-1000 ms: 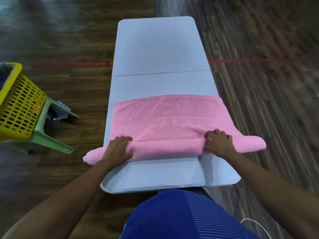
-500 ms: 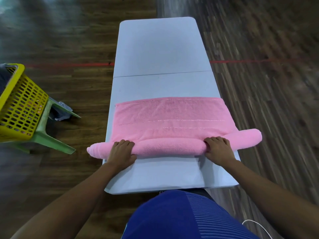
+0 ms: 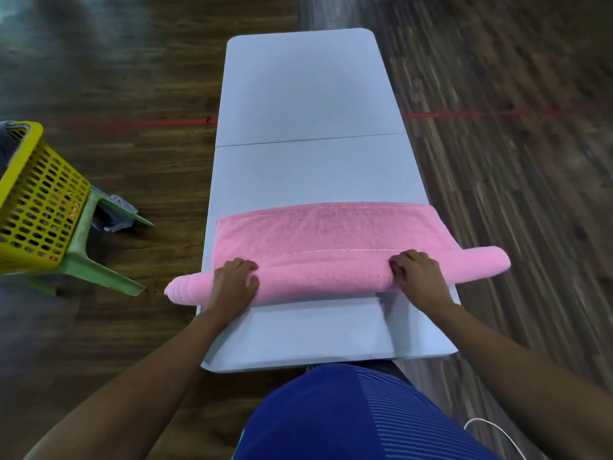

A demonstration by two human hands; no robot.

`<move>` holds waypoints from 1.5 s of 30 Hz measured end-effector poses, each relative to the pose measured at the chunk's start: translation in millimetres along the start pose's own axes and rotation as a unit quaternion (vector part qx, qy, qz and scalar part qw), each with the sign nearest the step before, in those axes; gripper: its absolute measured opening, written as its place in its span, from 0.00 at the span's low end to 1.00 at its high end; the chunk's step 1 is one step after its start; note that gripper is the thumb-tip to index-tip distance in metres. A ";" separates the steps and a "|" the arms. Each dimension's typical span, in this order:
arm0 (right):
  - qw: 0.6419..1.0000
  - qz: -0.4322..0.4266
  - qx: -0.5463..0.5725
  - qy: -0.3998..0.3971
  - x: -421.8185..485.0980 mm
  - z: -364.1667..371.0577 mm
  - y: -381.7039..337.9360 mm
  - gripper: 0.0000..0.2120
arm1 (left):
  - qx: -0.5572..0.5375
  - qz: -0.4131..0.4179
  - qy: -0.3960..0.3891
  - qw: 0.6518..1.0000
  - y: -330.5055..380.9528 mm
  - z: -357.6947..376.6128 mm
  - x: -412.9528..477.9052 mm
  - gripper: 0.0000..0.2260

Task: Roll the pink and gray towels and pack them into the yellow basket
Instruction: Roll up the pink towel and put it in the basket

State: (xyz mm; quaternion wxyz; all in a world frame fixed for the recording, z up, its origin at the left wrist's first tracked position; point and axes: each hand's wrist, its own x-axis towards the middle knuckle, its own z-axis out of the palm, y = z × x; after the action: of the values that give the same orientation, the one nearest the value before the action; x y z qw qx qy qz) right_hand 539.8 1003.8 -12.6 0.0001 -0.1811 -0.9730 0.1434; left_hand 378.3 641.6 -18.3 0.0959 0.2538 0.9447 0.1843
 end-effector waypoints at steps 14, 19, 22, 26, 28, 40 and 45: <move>0.984 -0.008 -0.044 -0.173 5.3 -16.9 0.5 0.22 | 0.023 0.055 -0.180 0.982 -3.9 -11.7 4.3 0.24; 0.996 0.040 -0.074 0.022 14.4 -5.3 -1.3 0.14 | 0.050 0.015 0.042 0.998 -0.8 -3.5 4.0 0.17; 0.999 0.006 -0.045 -0.010 8.2 -2.3 3.1 0.20 | 0.072 0.064 0.032 0.995 3.1 2.0 -2.0 0.19; 0.994 -0.035 -0.070 -0.082 -8.4 3.7 11.6 0.31 | 0.111 0.074 -0.030 0.991 -1.3 6.9 -12.2 0.28; 0.994 -0.021 -0.078 -0.067 -6.2 1.7 7.7 0.26 | 0.109 0.071 -0.013 0.991 0.4 5.5 -10.4 0.22; 0.999 0.021 -0.039 -0.004 27.8 -10.4 5.6 0.18 | 0.079 0.036 0.045 0.995 -3.7 -7.6 23.1 0.20; 0.993 -0.030 -0.095 -0.066 19.7 1.4 14.2 0.33 | 0.150 0.055 -0.034 0.987 -6.0 5.5 20.6 0.30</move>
State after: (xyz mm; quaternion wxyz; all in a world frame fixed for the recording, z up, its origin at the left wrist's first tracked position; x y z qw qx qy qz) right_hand 526.3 1023.0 -18.9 -0.0768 -0.1416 -0.9850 0.0616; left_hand 359.6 649.1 -27.5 0.0790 0.3231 0.9424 0.0367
